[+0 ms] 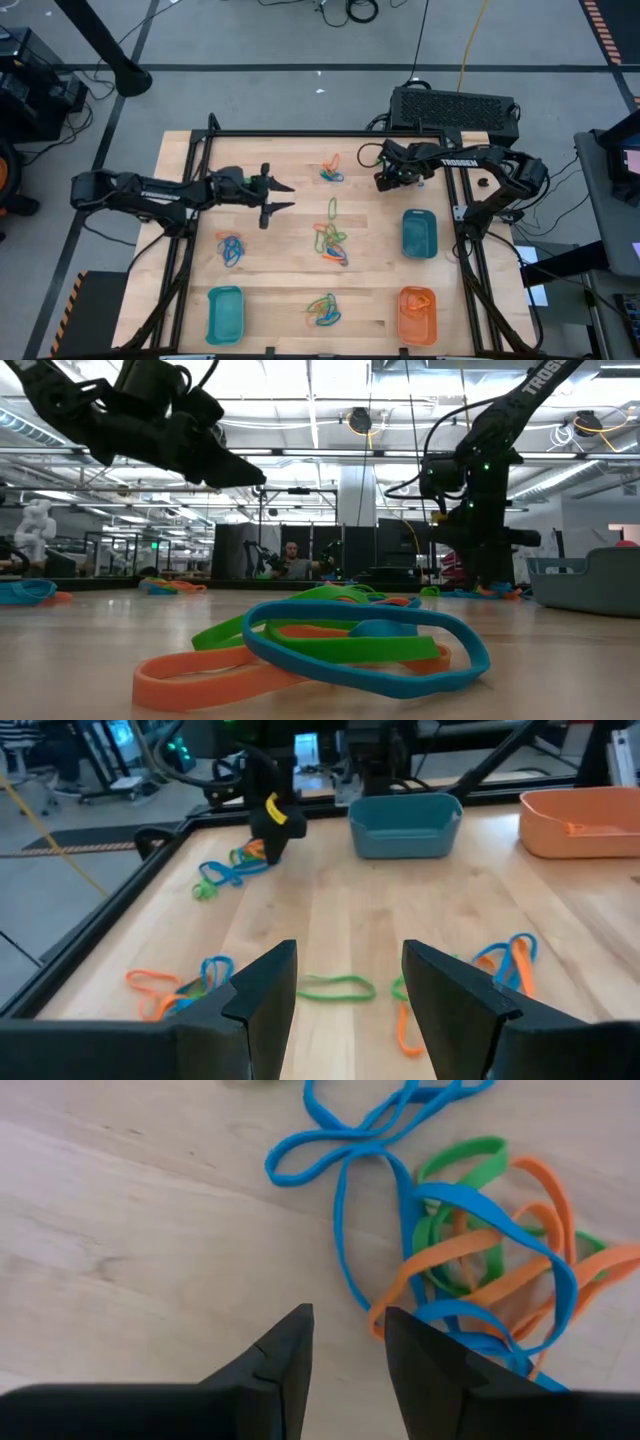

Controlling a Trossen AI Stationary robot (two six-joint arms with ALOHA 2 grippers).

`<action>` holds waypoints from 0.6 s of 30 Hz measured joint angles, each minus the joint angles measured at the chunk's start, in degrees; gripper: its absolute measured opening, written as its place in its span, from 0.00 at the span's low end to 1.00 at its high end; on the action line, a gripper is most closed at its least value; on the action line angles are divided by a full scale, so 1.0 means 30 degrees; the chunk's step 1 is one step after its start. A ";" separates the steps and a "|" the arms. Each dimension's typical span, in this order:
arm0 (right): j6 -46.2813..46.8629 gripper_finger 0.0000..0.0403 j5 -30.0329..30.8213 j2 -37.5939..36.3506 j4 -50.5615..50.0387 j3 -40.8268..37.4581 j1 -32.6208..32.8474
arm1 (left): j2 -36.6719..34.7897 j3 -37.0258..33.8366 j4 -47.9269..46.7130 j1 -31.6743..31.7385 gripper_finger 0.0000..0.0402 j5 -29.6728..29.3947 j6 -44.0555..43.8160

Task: Sort rubber bands into baskets
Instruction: Put the orange rubber band into the orange bin

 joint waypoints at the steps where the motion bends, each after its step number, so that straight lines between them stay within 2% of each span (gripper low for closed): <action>1: 0.0008 0.29 0.0053 0.0000 0.0037 0.0000 0.0000 | 0.0155 0.0000 0.0174 0.0000 0.48 -0.0013 0.0001; 9: 0.0097 0.26 0.1029 0.0000 0.0094 0.0000 -0.0007 | 0.0453 0.0000 0.0471 0.0000 0.48 -0.0018 -0.0005; 18: 0.0365 0.22 0.0517 0.0000 0.1004 -0.1207 0.0029 | 0.0453 0.0000 0.0456 0.0000 0.48 -0.0018 -0.0003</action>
